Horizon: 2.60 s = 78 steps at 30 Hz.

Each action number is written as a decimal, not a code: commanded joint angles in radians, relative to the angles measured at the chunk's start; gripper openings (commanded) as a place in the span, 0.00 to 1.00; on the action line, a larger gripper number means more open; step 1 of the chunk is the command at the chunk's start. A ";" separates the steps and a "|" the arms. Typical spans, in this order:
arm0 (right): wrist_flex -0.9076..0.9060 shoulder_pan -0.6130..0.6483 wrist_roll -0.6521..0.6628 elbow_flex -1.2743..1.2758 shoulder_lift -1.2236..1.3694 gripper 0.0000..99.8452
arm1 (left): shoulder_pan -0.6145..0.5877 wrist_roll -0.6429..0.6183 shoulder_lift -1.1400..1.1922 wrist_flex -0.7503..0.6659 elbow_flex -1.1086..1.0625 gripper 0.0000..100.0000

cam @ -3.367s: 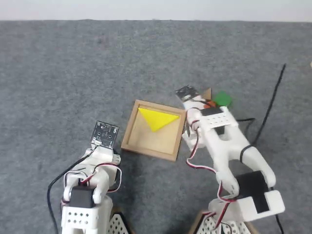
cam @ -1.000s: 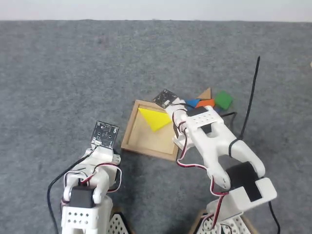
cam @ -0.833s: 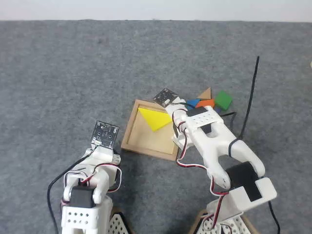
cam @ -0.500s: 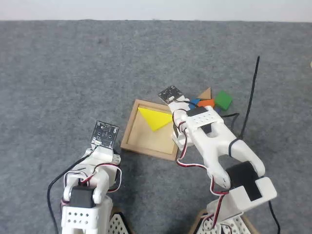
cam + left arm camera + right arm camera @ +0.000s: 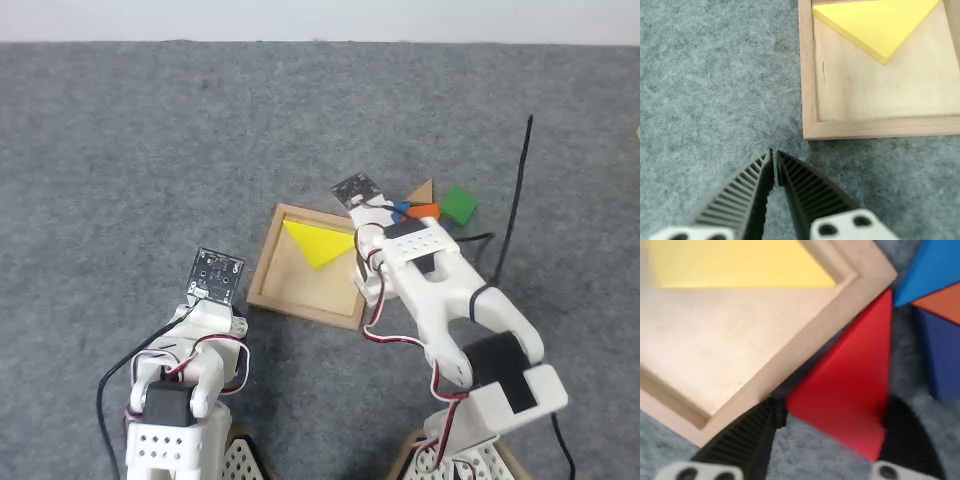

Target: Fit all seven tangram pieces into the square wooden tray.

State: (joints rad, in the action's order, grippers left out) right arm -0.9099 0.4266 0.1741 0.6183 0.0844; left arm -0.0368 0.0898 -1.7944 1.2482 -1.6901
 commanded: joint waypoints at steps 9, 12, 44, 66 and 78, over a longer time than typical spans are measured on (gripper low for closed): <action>0.033 -0.010 -0.012 -0.040 0.013 0.15 | -0.002 -0.005 -0.009 0.005 0.005 0.02; 0.019 -0.013 -0.012 -0.043 0.012 0.15 | -0.002 -0.005 -0.009 0.005 0.005 0.02; -0.108 -0.217 0.190 -0.044 -0.087 0.16 | -0.002 -0.005 -0.009 0.005 0.005 0.02; -0.044 -0.056 -0.776 -0.021 -0.219 0.30 | 0.000 -0.005 -0.009 0.005 0.005 0.02; 0.082 -0.041 -0.905 -0.038 -0.077 0.35 | 0.000 -0.005 -0.009 0.005 0.005 0.02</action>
State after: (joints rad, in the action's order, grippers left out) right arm -0.8439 0.3928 -0.7158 0.6030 0.0153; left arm -0.0368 0.0898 -1.7944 1.2482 -1.6901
